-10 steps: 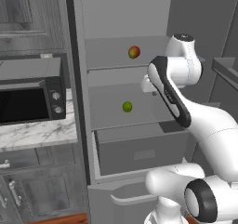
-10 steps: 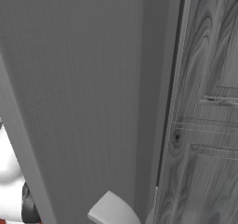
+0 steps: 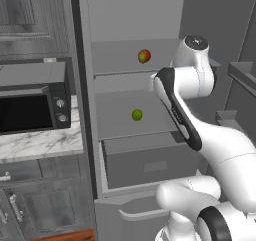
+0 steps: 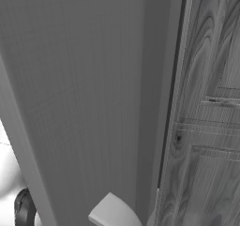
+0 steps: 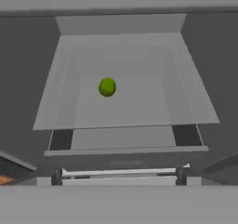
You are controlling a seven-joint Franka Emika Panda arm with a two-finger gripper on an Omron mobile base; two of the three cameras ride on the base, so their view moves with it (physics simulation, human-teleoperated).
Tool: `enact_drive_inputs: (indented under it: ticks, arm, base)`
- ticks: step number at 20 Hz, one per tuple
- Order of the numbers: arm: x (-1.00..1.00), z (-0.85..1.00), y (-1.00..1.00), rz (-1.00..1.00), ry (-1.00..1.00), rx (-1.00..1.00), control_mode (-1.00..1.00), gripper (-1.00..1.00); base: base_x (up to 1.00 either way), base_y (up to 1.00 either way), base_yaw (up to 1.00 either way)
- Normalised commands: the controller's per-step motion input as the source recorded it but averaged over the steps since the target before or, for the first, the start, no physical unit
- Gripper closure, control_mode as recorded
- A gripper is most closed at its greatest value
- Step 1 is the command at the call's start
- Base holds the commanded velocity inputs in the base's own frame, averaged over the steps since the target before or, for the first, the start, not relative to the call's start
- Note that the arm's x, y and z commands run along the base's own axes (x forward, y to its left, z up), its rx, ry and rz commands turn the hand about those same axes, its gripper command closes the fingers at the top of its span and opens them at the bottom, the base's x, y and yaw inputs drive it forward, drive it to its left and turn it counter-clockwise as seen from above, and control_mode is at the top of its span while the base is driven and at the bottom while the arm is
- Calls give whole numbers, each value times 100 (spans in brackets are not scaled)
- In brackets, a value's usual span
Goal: Place the cold items (mango and lime) from the fridge in one tupperware on the dining counter. Place the warm items (hot dog and kebab skewer) in the stove area in another tupperware.
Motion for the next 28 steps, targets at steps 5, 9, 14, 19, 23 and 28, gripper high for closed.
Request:
enact_drive_inputs:
  ticks: [5,9,14,19,23,28]
  arm:
    - [0,86,0,-31,-30,0,-100,-100]
    - [0,84,0,-24,-18,12,-100,-100]
    - [8,5,-35,5,-2,20,-100,-100]
    - [53,3,-7,12,-2,6,-100,-100]
    - [42,11,10,13,10,-14,-100,-100]
    - [46,13,31,6,13,-16,-100,-100]
  base:
    - [0,0,0]
    - [0,0,0]
    - [0,0,0]
    - [0,0,0]
    - [0,0,0]
    - [0,0,0]
